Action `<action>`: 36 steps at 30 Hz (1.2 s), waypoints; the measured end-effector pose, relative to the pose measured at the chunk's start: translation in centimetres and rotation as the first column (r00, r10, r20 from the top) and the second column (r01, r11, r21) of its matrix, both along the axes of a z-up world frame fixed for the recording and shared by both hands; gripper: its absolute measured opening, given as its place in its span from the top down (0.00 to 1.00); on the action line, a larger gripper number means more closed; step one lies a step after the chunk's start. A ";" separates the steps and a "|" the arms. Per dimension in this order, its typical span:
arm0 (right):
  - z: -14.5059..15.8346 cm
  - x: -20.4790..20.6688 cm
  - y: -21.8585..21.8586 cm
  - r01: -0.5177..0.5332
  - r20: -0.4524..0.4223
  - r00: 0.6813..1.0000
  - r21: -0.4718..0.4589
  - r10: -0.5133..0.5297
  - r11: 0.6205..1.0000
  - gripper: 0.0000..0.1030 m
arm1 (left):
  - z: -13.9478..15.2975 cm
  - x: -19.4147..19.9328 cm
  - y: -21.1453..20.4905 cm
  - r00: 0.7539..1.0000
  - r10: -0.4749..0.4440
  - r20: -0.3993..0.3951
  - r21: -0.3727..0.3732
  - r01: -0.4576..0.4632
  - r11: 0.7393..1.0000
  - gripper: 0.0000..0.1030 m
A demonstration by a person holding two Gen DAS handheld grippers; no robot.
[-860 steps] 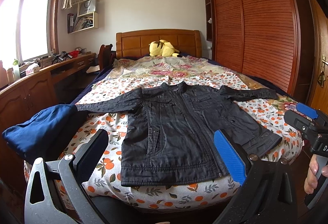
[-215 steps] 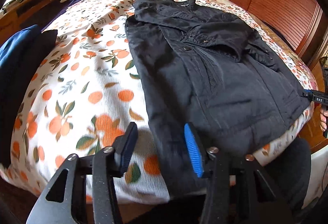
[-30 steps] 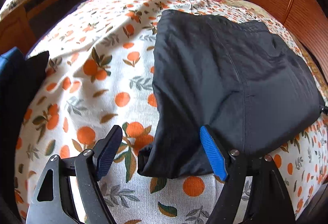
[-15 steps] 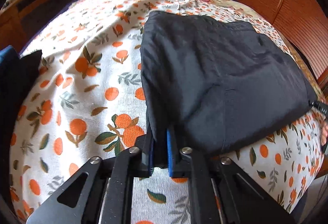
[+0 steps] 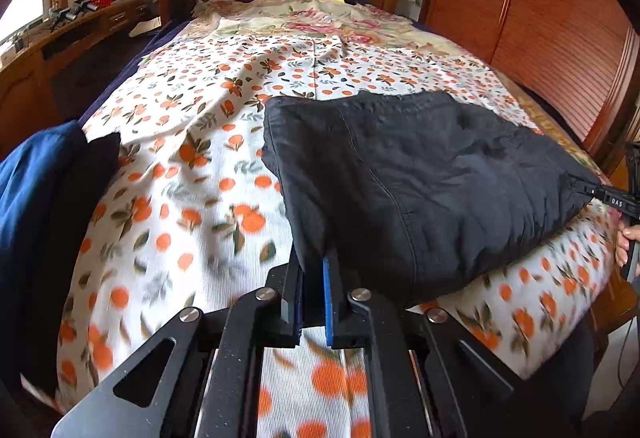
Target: Fold large clothes
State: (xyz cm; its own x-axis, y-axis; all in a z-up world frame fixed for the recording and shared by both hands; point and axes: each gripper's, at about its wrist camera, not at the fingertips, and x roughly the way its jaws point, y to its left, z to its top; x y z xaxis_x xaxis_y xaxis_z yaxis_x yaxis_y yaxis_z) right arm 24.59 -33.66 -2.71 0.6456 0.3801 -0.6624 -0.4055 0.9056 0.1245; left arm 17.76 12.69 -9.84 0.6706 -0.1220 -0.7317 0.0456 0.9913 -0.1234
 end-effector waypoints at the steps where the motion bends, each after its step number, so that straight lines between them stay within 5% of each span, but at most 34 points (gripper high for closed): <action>1: 0.0 -1.1 -0.3 -0.002 -0.004 1.000 0.001 0.002 1.000 0.90 | 0.0 -0.9 0.0 1.000 -0.002 -0.001 0.003 0.002 1.000 0.92; 12: 1.1 -6.2 0.2 0.009 -0.026 1.000 -0.106 -0.012 0.994 0.86 | -0.1 -7.0 -0.6 1.000 -0.009 0.002 0.056 0.009 0.998 0.91; 19: 3.8 -5.8 2.6 0.099 0.037 0.995 -0.193 -0.094 0.976 0.58 | -0.2 -7.4 -0.1 1.000 0.018 0.014 0.020 -0.018 1.000 0.87; 23: 4.8 -6.2 4.8 0.113 0.095 0.991 -0.204 -0.095 0.972 0.51 | 0.4 -8.1 0.7 0.998 0.035 0.058 0.035 -0.038 0.999 0.62; 26: 4.9 -5.9 7.5 0.074 0.101 0.994 -0.216 -0.053 0.974 0.50 | 0.7 -8.3 1.8 0.996 0.052 0.071 0.012 -0.053 0.999 0.56; 28: 4.4 -4.8 9.4 0.036 0.092 0.996 -0.224 -0.016 0.974 0.50 | 0.7 -8.4 2.4 0.995 0.062 0.074 0.005 -0.063 0.998 0.40; 29: 4.4 -4.3 10.5 0.020 0.090 0.996 -0.229 0.001 0.973 0.50 | 0.6 -8.4 2.7 0.995 0.067 0.077 0.000 -0.067 0.998 0.22; 30: 4.2 -3.7 11.7 -0.002 0.088 0.996 -0.230 0.023 0.973 0.50 | 0.5 -8.5 2.9 0.994 0.072 0.082 -0.007 -0.071 0.997 0.18; 36: 3.5 1.9 18.2 -0.109 0.037 0.992 -0.177 0.117 0.978 0.49 | 0.5 -8.8 4.0 0.991 0.106 0.081 0.005 -0.106 0.994 0.18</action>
State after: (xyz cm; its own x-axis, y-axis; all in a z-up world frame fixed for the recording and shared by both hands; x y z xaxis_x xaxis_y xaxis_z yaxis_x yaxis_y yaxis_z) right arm 26.51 -15.45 0.75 0.6370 0.3339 -0.6948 -0.5082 0.8596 -0.0528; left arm 8.98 16.68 -9.38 0.7359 -0.0406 -0.6759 -0.0505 0.9921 -0.1146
